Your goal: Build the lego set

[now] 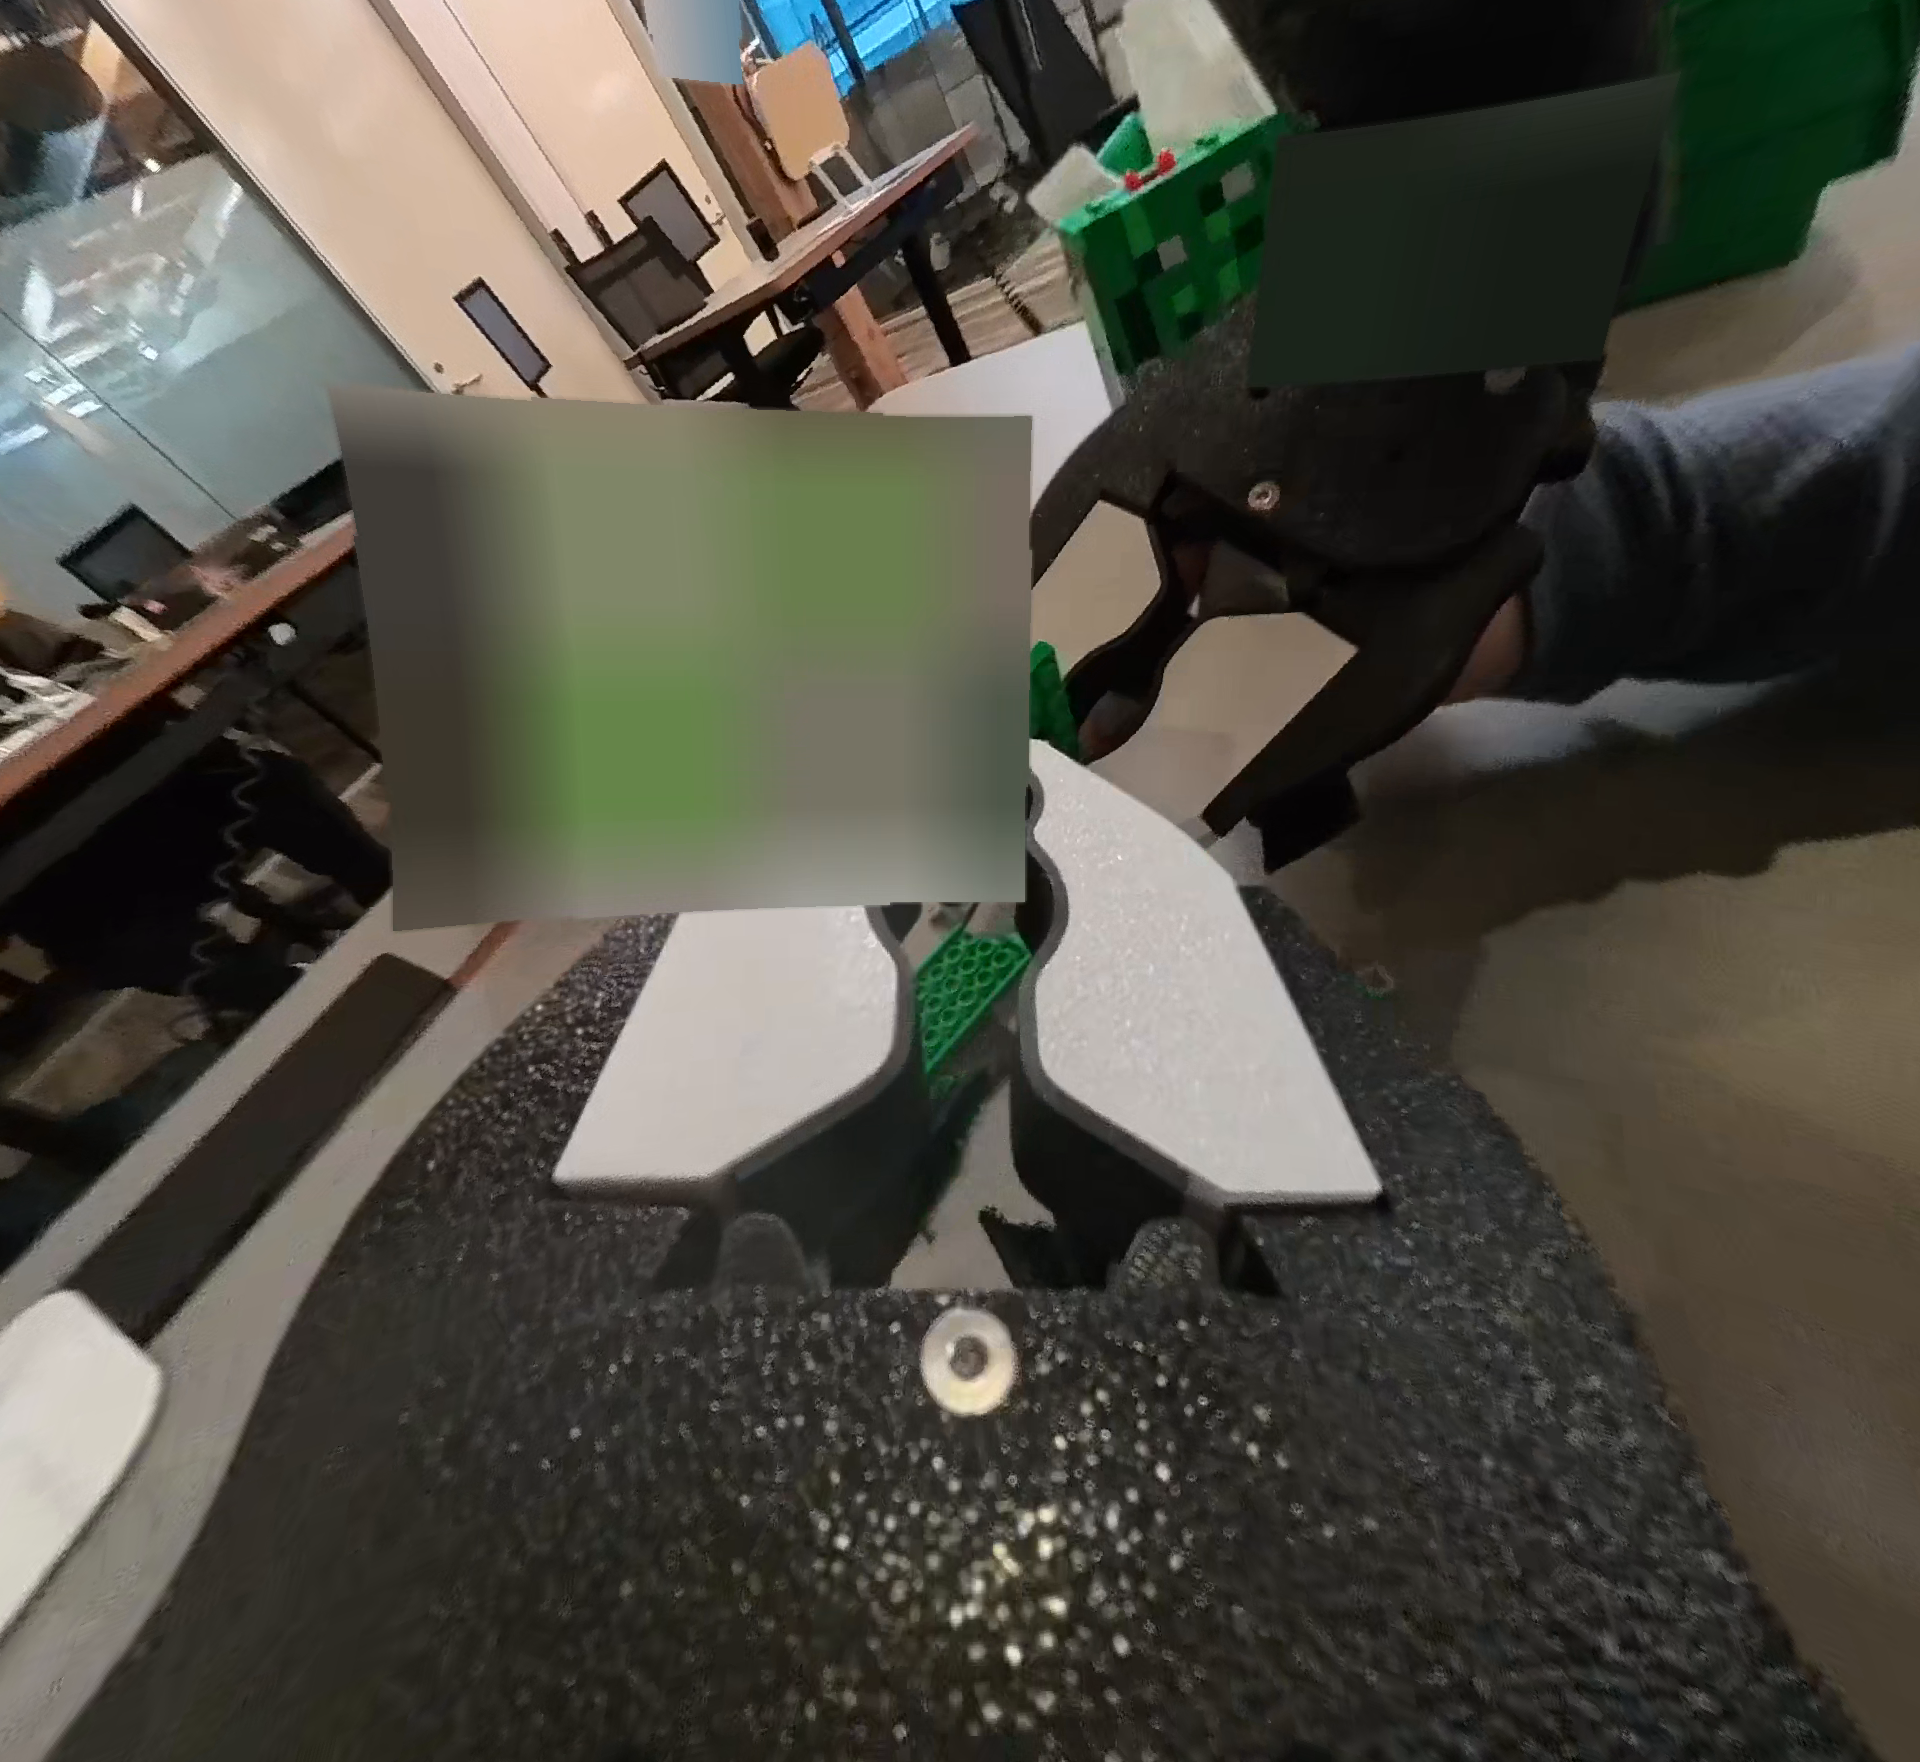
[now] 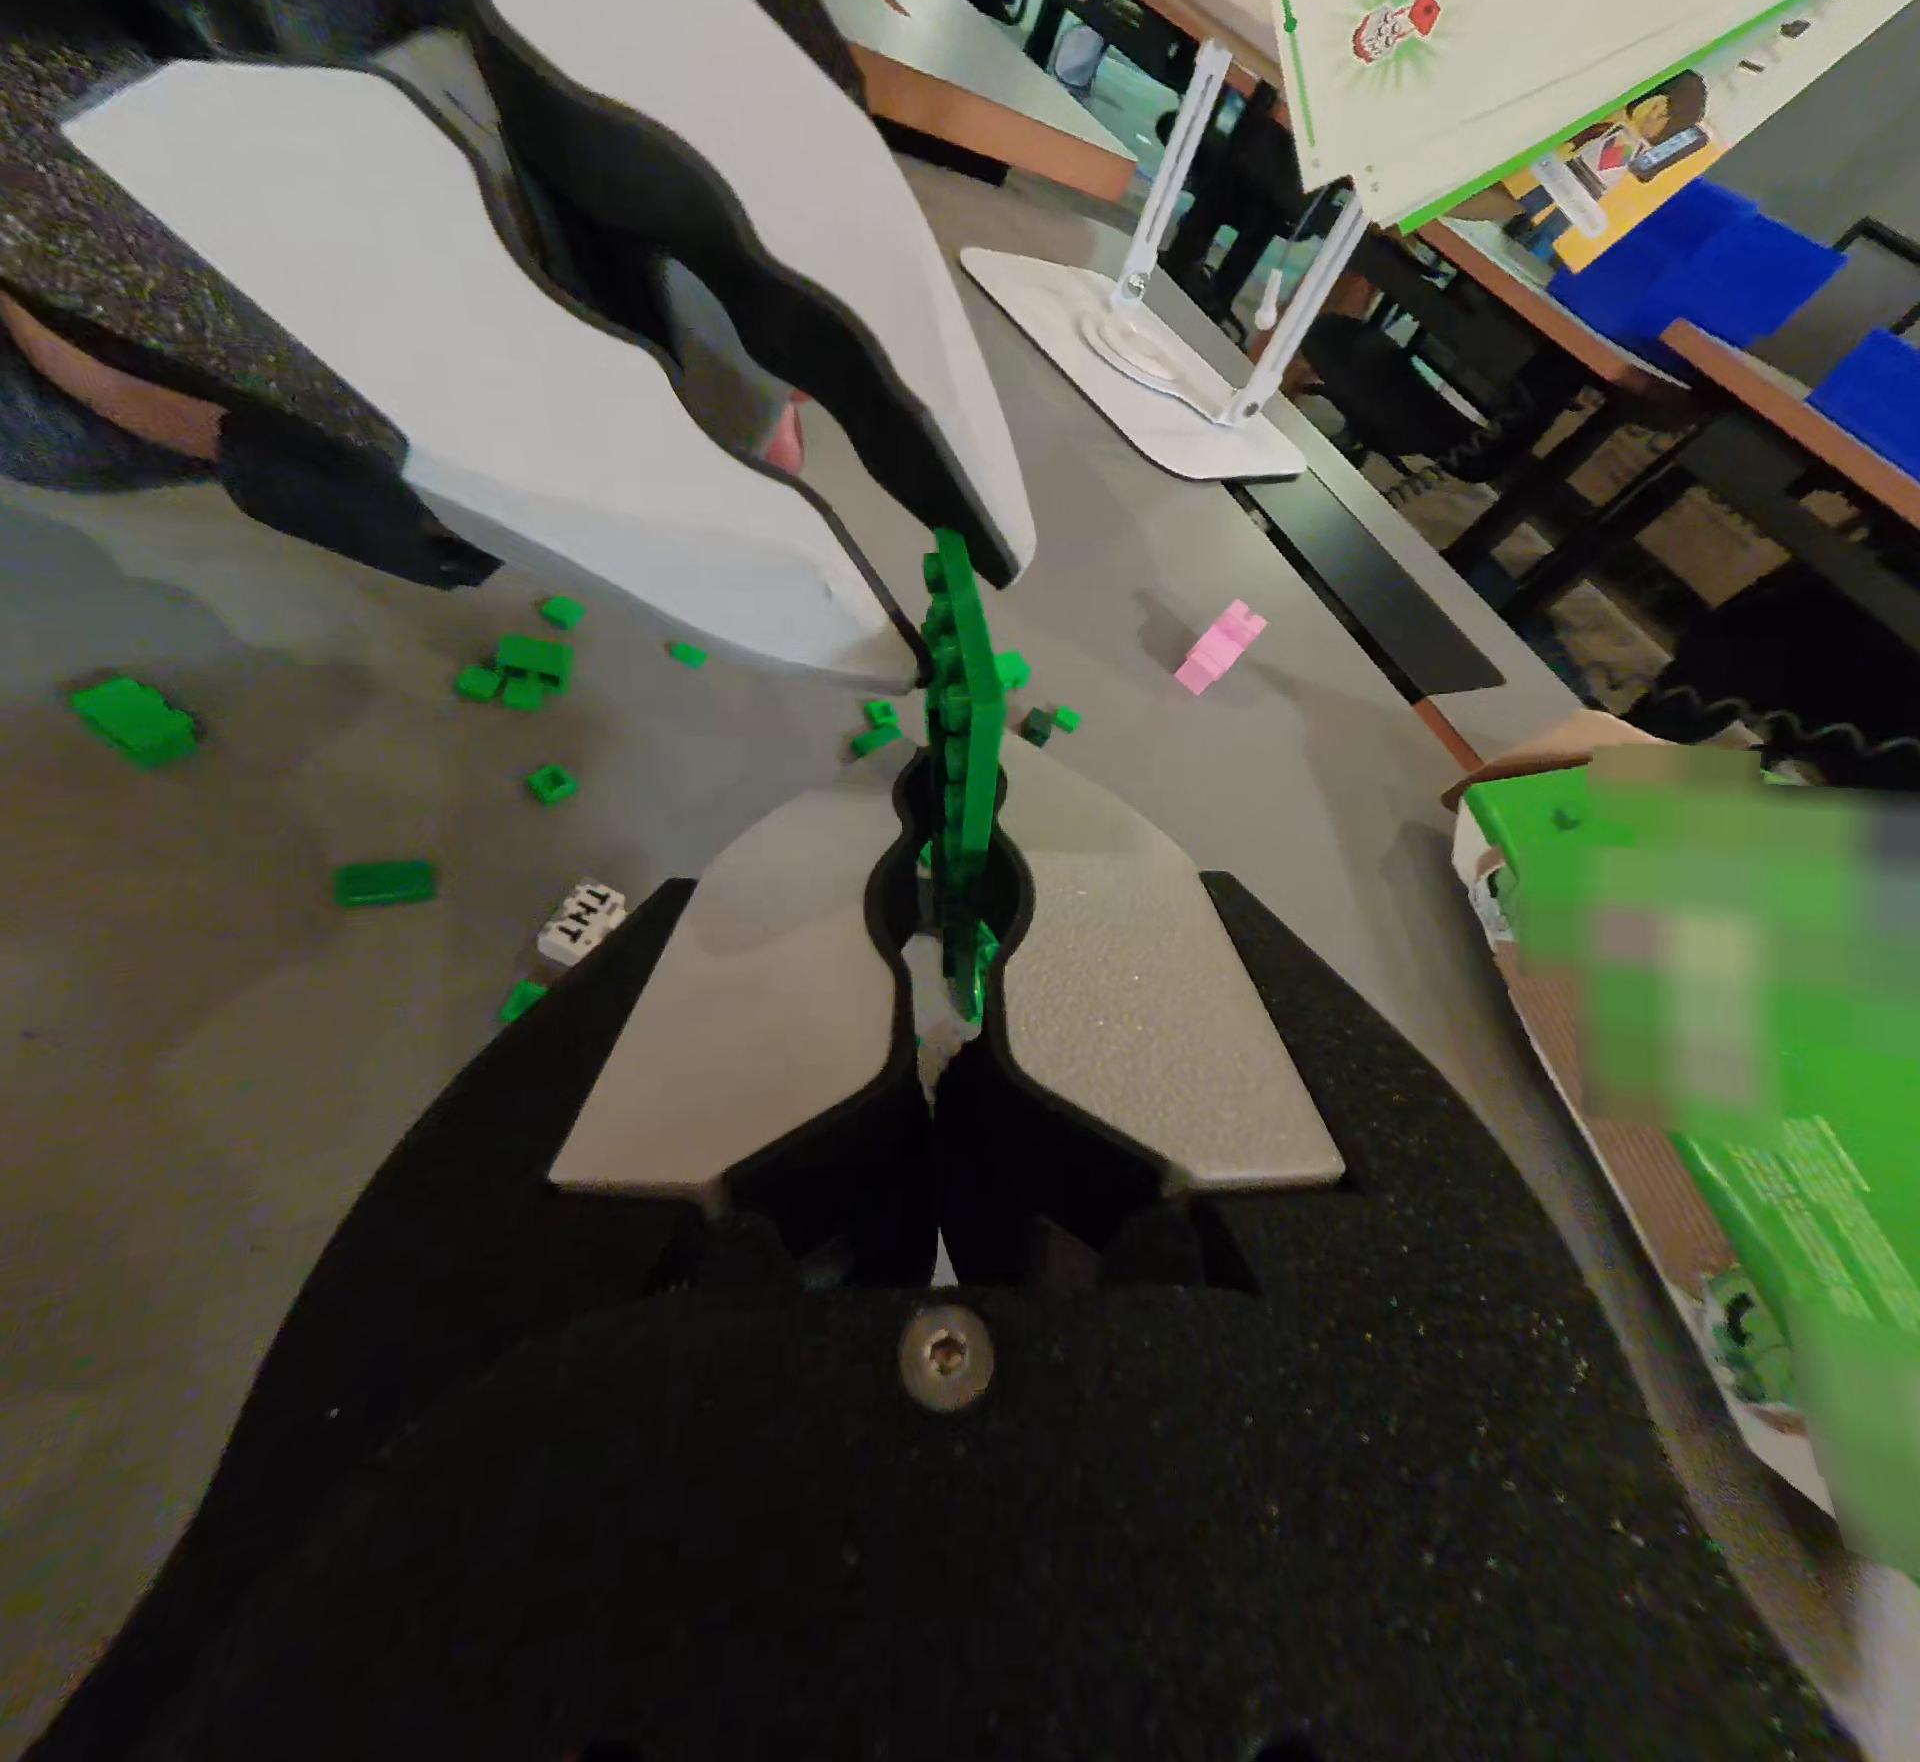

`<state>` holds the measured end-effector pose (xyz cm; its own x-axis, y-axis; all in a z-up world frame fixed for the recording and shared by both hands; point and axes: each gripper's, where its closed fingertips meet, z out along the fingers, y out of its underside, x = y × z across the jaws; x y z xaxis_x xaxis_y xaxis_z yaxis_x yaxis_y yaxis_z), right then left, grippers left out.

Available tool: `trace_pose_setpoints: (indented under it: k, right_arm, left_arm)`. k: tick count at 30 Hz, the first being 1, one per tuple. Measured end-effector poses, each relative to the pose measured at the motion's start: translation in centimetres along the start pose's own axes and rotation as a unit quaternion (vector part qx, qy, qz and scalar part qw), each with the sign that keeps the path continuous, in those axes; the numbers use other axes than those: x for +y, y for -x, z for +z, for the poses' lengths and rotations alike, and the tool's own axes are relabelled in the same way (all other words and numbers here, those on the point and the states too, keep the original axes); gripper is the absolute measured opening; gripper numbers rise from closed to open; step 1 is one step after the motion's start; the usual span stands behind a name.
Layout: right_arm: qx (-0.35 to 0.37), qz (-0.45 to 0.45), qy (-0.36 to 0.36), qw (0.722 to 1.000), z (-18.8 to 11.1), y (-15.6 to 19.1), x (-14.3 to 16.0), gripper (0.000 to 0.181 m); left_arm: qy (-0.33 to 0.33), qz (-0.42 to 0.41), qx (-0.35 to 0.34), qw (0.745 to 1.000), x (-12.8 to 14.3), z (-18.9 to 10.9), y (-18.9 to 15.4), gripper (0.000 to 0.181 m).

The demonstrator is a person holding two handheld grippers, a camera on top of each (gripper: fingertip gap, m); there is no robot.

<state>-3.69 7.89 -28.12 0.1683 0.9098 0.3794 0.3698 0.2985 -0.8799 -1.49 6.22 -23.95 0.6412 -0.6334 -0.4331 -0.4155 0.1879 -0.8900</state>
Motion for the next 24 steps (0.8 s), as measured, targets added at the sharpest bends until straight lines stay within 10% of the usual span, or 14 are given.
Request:
trace_pose_setpoints:
  k: [1,11,24]
  right_arm:
    - [-0.002,0.005,-0.003,1.000,0.0,0.0,0.0,0.005]
    - [-0.061,0.088,-0.045,0.993,0.3,0.8,-0.2,0.006]
    - [0.021,0.102,-0.063,0.993,0.9,-0.2,-1.0,0.005]
  left_arm:
    - [-0.004,-0.015,0.005,1.000,0.0,0.0,0.0,0.012]
    - [-0.063,-0.231,0.102,0.966,-0.2,0.1,-0.1,0.008]
    - [-0.072,-0.198,0.004,0.978,-0.3,0.3,1.1,0.018]
